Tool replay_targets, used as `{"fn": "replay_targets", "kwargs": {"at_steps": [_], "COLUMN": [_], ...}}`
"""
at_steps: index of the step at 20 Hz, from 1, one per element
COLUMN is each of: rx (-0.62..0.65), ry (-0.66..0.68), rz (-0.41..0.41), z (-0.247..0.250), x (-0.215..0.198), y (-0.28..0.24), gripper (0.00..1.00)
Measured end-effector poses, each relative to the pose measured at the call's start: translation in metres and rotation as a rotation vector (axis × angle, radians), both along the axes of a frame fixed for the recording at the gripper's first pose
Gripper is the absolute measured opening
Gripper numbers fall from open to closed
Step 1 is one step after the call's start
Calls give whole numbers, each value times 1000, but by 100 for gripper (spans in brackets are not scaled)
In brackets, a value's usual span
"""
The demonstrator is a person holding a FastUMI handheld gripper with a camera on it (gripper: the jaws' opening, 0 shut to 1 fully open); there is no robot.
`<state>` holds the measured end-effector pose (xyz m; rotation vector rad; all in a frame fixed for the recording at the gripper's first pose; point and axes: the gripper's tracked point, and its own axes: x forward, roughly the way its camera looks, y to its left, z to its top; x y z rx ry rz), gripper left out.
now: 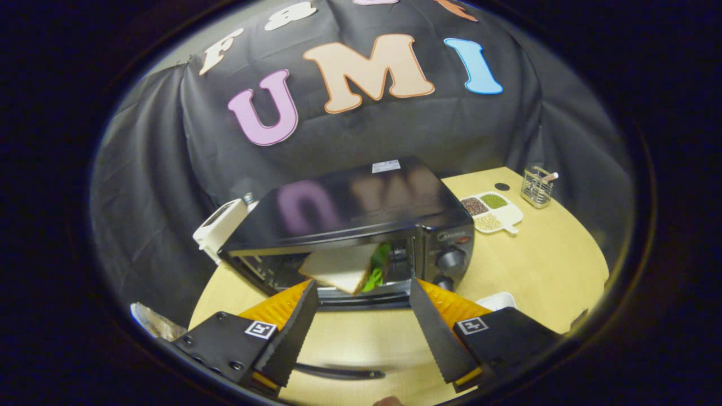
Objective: Open the toaster oven, put the food inside, and close the toaster oven door.
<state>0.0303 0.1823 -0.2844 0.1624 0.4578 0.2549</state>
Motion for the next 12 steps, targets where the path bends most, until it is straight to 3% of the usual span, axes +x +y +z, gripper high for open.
{"fn": "replay_targets", "kwargs": {"at_steps": [5,12], "rx": [-1,-12], "ry": [77,242], "rz": [19,41], "z": [-10,-83], "x": [-59,-98], "y": [-12,-12], "gripper": [100,99]}}
